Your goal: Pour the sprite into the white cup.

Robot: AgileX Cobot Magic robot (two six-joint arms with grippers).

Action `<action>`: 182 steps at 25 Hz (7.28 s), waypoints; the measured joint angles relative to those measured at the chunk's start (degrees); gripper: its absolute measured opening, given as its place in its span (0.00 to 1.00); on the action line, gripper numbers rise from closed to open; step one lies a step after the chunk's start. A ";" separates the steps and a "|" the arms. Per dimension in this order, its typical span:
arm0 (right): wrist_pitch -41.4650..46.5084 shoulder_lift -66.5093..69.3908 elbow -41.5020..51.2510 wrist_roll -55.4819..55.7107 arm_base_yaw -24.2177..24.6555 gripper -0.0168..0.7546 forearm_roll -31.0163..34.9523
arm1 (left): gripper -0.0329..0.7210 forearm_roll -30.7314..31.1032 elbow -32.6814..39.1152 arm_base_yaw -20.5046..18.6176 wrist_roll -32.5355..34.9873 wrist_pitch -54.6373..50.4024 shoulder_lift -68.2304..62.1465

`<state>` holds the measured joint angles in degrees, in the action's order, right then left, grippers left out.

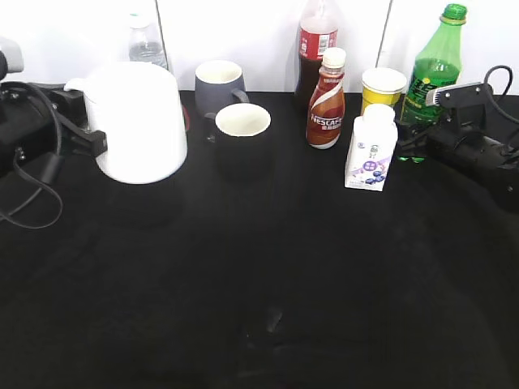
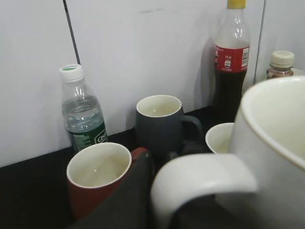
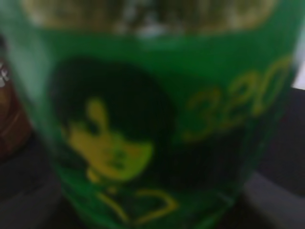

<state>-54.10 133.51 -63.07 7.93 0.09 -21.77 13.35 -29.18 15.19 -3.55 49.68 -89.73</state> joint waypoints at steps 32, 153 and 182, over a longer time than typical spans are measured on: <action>21.44 -29.68 4.39 -60.97 -27.33 0.57 3.33 | 0.12 19.44 0.00 0.00 -10.37 4.48 0.00; 18.33 -32.91 6.37 -3.39 -0.05 0.54 12.56 | 0.51 -0.49 -4.94 -14.37 -5.55 -9.12 -0.45; 59.85 -27.39 9.43 5.41 -0.96 0.78 7.28 | 0.66 -6.37 -6.72 -3.70 -10.34 -61.12 4.07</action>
<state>5.76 106.11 -53.64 13.34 -0.87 -14.50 6.98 -35.90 11.49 -13.90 -11.44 -85.65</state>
